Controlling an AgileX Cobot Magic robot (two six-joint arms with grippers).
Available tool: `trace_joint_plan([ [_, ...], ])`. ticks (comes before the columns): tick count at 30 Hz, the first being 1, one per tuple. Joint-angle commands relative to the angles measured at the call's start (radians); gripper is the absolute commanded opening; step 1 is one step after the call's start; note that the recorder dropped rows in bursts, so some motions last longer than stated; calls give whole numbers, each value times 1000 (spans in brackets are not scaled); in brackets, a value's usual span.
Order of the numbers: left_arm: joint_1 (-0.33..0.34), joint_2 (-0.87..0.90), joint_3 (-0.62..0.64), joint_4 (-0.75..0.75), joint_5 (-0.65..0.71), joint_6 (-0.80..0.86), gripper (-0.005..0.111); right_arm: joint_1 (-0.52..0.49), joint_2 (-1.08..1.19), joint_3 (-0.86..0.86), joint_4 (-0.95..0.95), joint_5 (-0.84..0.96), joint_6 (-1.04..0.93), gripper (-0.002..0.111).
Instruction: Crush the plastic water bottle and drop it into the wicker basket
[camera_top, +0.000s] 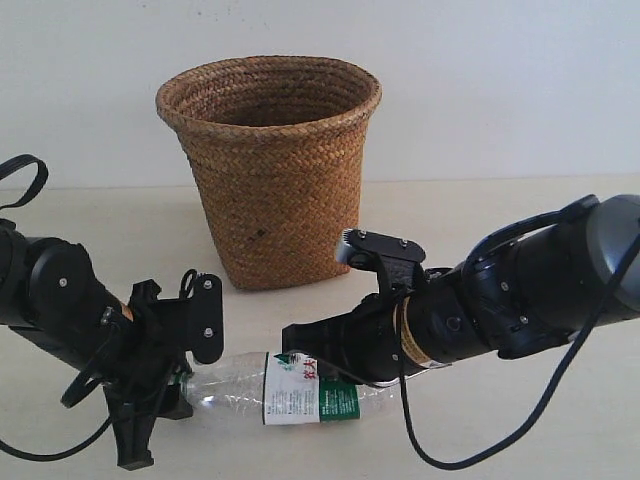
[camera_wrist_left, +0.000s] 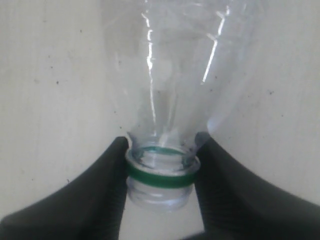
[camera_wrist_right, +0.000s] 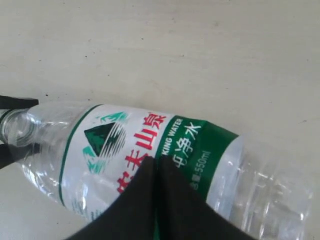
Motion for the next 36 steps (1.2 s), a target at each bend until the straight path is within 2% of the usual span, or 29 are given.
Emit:
trace_joint_plan([
  [1, -5, 1, -4, -9, 13, 2, 4, 4, 62, 20, -31, -35, 6, 0],
  [10, -5, 1, -4, -9, 9, 2, 4, 4, 183, 20, -35, -35, 16, 0],
  [18, -5, 1, -4, -9, 7, 2, 4, 4, 176, 20, -46, -27, 19, 0],
  [36, -5, 1, -4, -9, 9, 2, 4, 4, -171, 20, -68, -84, 43, 0],
])
